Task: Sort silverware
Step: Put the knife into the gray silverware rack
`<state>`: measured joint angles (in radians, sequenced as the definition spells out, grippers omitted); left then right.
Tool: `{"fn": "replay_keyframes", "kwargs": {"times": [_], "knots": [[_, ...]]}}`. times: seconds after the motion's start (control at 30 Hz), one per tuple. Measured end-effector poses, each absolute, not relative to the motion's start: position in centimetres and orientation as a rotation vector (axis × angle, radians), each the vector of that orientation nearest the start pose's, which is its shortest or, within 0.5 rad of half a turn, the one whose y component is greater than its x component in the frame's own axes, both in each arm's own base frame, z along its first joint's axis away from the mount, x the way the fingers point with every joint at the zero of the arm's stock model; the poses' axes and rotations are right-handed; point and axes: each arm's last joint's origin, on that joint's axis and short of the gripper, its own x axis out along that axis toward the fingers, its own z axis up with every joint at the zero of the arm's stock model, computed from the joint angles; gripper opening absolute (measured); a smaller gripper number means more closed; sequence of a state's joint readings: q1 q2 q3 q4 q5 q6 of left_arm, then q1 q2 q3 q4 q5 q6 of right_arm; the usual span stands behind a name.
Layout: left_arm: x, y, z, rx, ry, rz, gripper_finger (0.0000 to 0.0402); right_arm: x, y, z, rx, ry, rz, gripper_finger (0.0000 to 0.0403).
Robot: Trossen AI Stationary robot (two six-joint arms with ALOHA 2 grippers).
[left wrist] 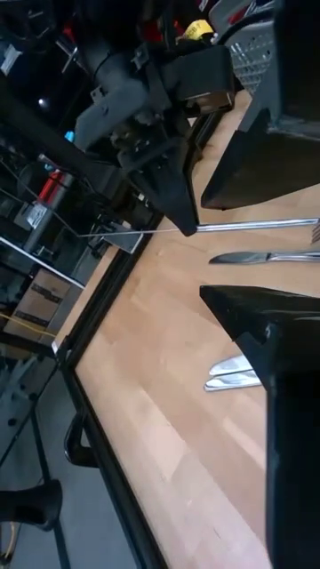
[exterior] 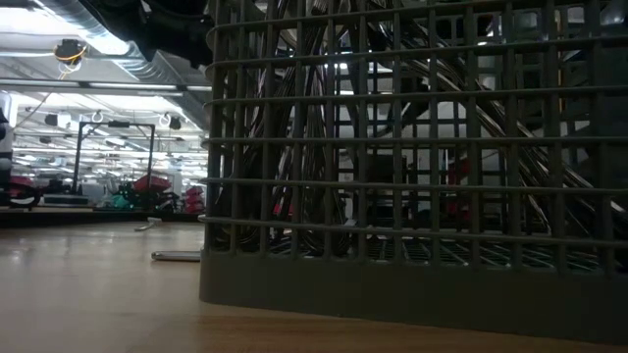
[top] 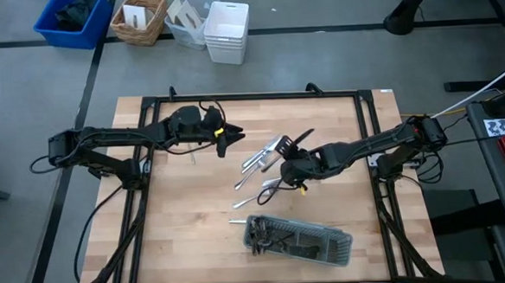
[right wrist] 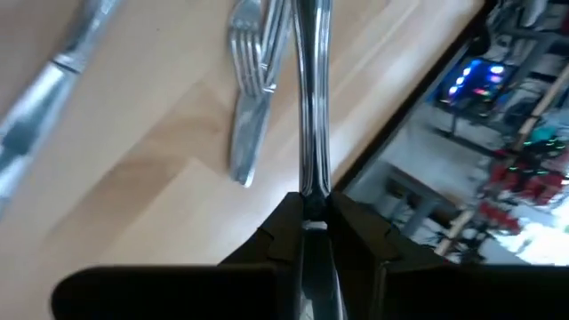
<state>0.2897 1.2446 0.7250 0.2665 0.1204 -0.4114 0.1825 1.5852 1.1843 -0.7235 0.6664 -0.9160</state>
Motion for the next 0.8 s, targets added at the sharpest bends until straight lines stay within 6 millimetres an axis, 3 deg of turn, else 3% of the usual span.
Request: {"fn": "replay_keyframes", "kwargs": {"times": [0.33, 0.8], "knots": [[26.4, 7.5, 26.1, -0.473, 0.172, 0.213, 0.0143, 32.0, 3.9, 25.3, -1.475, 1.133, 0.045, 0.0049], [30.2, 7.5, 23.8, -0.521, 0.017, 0.145, 0.0143, 33.6, 4.4, 26.5, -1.526, 0.927, 0.042, 0.0049]]}}
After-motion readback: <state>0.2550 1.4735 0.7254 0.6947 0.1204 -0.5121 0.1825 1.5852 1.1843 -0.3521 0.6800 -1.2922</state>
